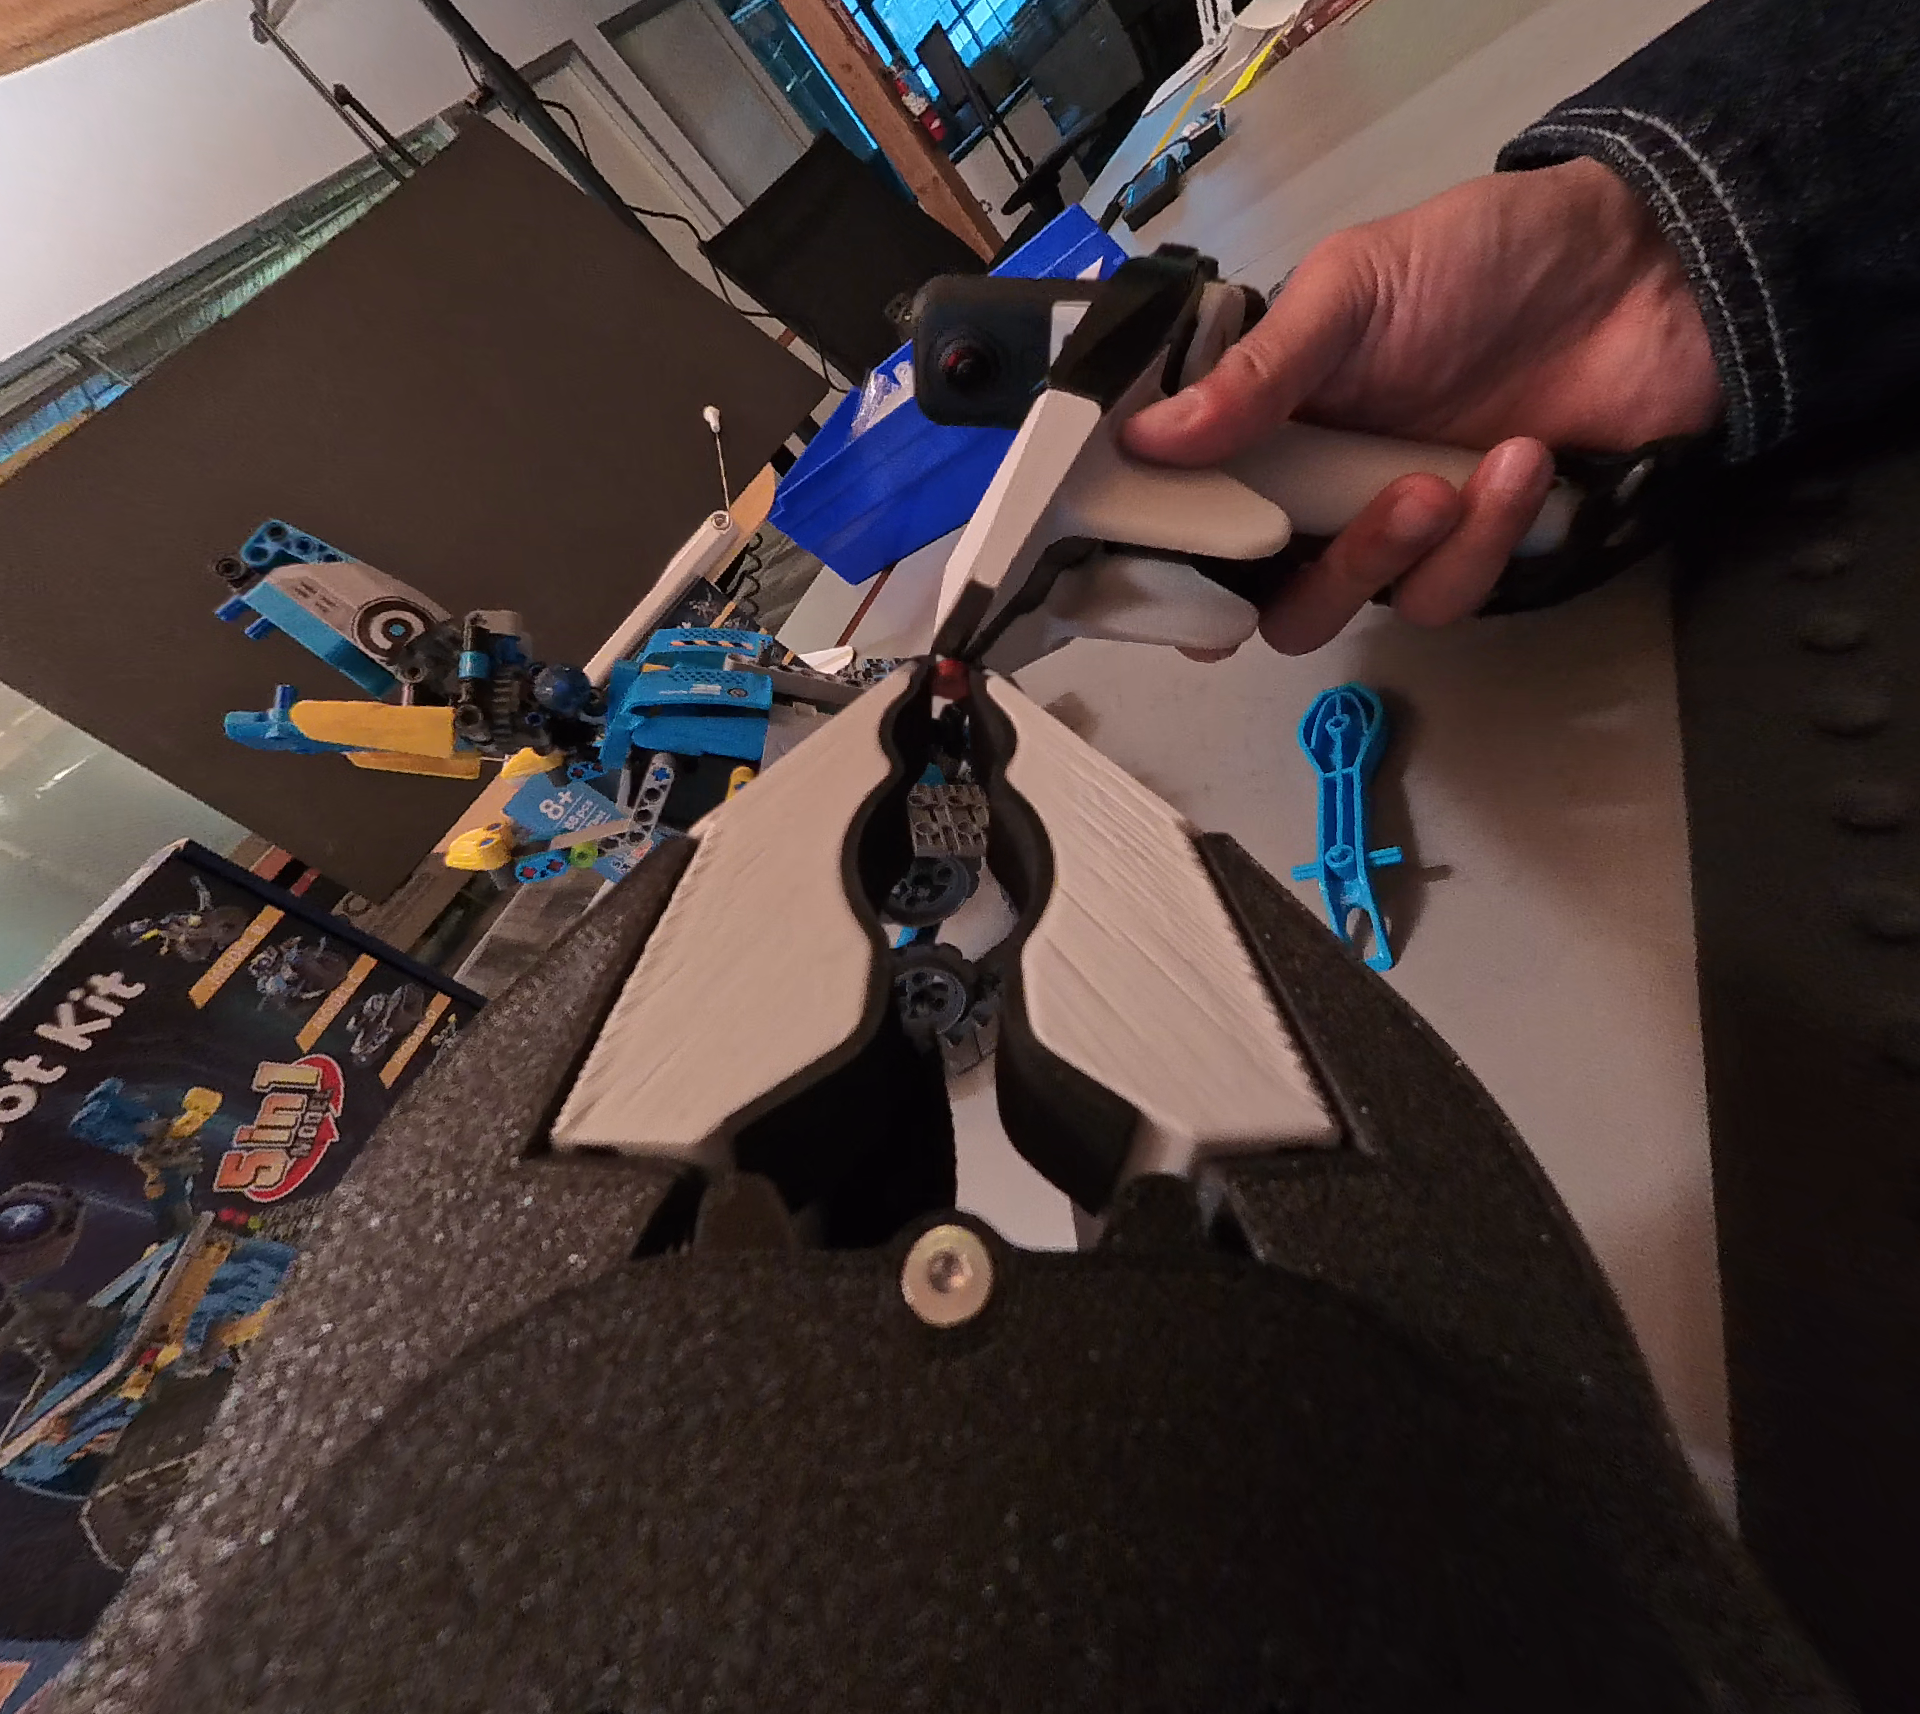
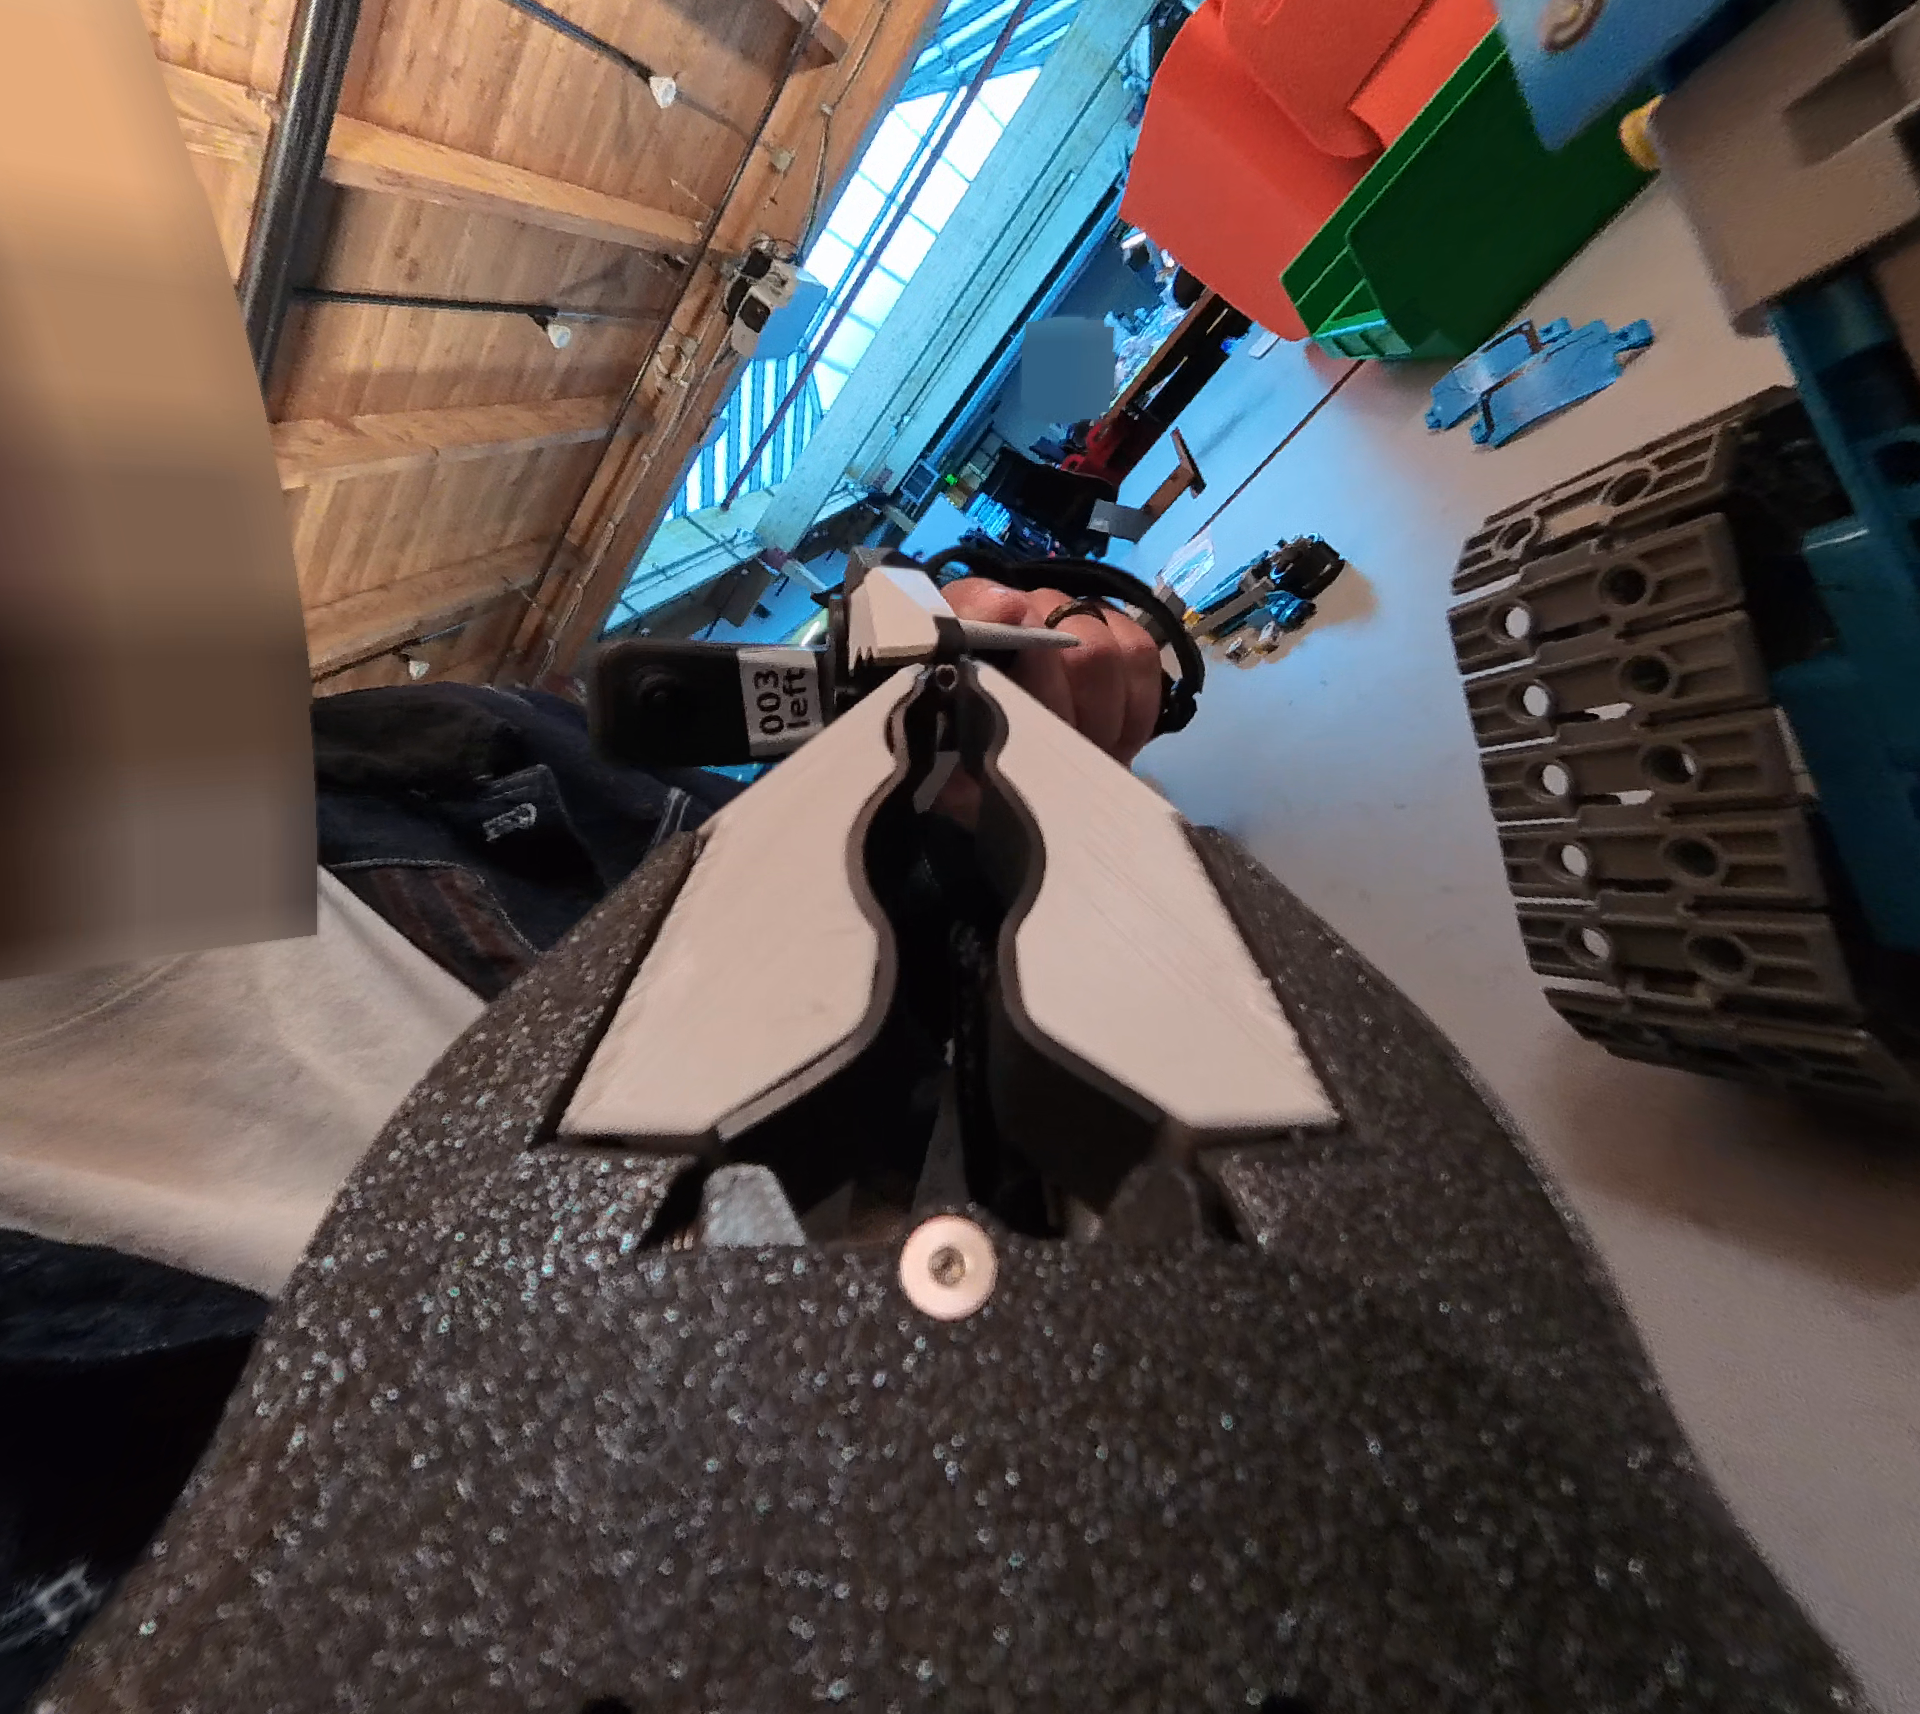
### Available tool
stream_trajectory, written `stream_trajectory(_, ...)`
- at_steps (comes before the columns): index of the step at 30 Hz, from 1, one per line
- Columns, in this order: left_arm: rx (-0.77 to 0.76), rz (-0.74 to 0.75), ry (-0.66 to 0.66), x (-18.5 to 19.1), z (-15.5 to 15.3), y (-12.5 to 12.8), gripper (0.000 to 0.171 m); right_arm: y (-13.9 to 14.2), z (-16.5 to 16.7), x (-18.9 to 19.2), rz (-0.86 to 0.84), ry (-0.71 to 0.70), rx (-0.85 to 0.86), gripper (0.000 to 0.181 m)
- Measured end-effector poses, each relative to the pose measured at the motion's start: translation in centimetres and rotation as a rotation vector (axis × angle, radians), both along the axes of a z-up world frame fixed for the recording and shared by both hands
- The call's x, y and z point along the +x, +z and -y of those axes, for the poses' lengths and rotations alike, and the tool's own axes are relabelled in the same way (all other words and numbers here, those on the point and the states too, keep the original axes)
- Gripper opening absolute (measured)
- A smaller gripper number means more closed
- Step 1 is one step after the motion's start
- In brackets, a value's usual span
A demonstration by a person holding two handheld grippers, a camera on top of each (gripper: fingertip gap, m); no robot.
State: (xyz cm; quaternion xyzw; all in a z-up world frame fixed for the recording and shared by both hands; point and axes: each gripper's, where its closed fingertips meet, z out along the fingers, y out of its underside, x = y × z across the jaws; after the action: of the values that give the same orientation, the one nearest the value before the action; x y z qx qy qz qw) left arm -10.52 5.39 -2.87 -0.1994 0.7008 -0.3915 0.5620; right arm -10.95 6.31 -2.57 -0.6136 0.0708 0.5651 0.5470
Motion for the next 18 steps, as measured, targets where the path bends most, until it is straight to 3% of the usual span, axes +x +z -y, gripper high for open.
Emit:
stream_trajectory(5,0.030,0.022,0.034,0.1,-0.4,0.1,0.005,0.1,-0.3,0.3,-0.036,-0.020,0.000,0.002)
stream_trajectory(7,0.005,0.092,0.047,-0.8,-1.1,1.6,0.005,1.0,1.0,7.5,-0.239,-0.213,0.048,0.000)
stream_trajectory(8,-0.041,0.087,0.056,-1.0,-1.9,1.8,0.004,0.8,2.5,11.2,-0.226,-0.334,0.044,0.000)
stream_trajectory(10,-0.074,0.062,0.062,-0.8,-2.7,1.4,0.005,1.2,4.6,10.9,0.127,-0.362,0.013,0.002)
stream_trajectory(11,-0.084,0.049,0.054,-0.7,-2.6,1.3,0.005,2.6,5.6,11.2,0.190,-0.388,0.035,0.002)
stream_trajectory(15,-0.118,0.006,0.017,-0.3,-1.9,0.7,0.005,3.6,9.5,15.8,0.178,-0.427,0.014,0.002)
stream_trajectory(16,-0.124,-0.014,0.007,-0.3,-1.7,0.4,0.006,2.8,10.0,16.6,0.174,-0.433,-0.023,0.002)
stream_trajectory(18,-0.108,-0.040,0.033,0.2,-1.9,-0.3,0.006,-1.2,10.6,18.6,0.364,-0.501,-0.204,0.002)
